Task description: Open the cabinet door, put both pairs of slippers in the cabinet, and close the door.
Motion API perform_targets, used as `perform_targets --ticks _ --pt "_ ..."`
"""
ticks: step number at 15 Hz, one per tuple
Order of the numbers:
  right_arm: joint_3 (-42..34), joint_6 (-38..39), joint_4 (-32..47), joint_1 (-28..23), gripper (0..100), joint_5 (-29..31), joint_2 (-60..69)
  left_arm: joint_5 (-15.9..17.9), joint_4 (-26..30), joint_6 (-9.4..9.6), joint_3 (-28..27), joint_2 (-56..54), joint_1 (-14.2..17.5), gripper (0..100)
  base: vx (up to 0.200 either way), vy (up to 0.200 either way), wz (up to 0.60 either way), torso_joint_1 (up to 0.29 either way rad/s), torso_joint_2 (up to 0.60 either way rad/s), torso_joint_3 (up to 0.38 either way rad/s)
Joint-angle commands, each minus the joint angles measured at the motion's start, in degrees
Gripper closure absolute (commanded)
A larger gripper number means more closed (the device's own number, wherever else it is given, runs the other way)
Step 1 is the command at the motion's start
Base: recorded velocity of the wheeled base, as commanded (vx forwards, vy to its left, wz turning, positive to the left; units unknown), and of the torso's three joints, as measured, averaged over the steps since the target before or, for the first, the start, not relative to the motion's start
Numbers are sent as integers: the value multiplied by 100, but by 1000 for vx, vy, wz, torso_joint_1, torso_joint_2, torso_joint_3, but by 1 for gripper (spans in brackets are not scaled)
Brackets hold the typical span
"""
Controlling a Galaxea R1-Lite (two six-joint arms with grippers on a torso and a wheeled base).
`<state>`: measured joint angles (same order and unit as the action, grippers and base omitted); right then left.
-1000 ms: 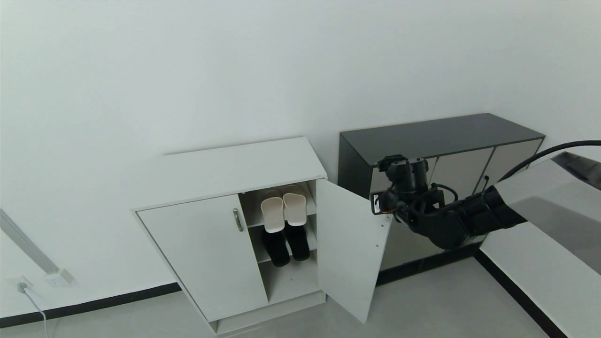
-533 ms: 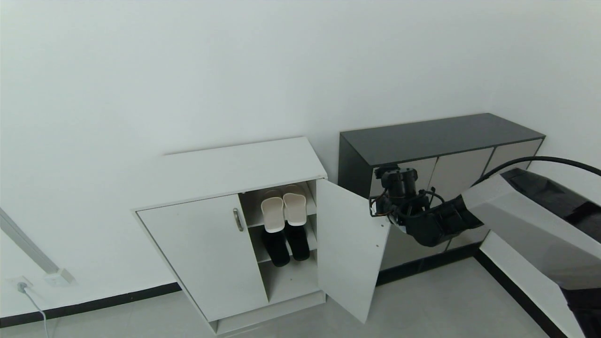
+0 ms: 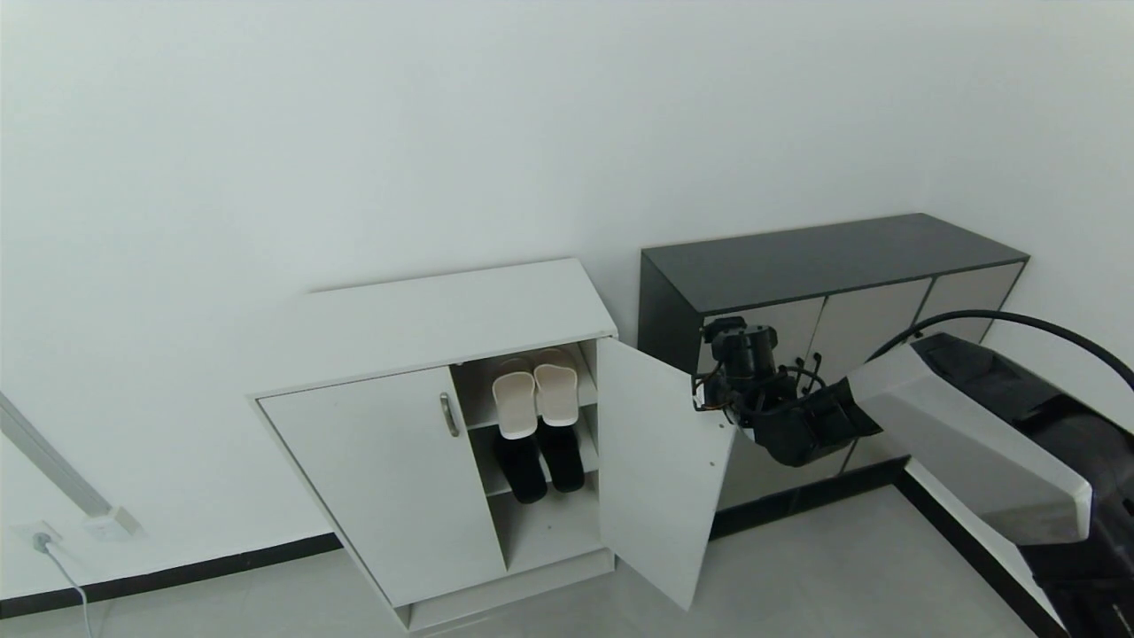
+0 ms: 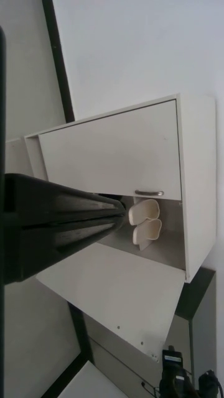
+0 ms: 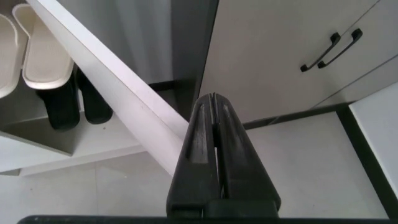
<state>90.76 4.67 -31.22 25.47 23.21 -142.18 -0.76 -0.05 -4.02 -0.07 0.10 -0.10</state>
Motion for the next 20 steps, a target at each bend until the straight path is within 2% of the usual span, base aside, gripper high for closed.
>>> perform_targets --ticks 1,5,8,11,14,20 --pt "3 -1 2 2 100 -1 -38 -4 -4 -2 -1 -1 1 100 0 0 0 0 0 0" --pt "-137 78 2 90 100 17 67 -4 -4 -11 -1 -1 1 100 0 0 0 0 0 0" --pt "-621 122 -33 363 100 34 410 -4 -4 -20 -1 -1 1 100 0 0 0 0 0 0" --pt "-1192 289 -68 916 100 43 920 -4 5 -20 -1 -1 1 100 0 0 0 0 0 0" --pt "-1447 342 -77 1277 100 34 1078 -4 -4 -37 -1 -1 1 100 0 0 0 0 0 0" --pt "-1482 350 -51 1145 100 17 876 -4 -4 -46 -1 -1 1 100 0 0 0 0 0 0"
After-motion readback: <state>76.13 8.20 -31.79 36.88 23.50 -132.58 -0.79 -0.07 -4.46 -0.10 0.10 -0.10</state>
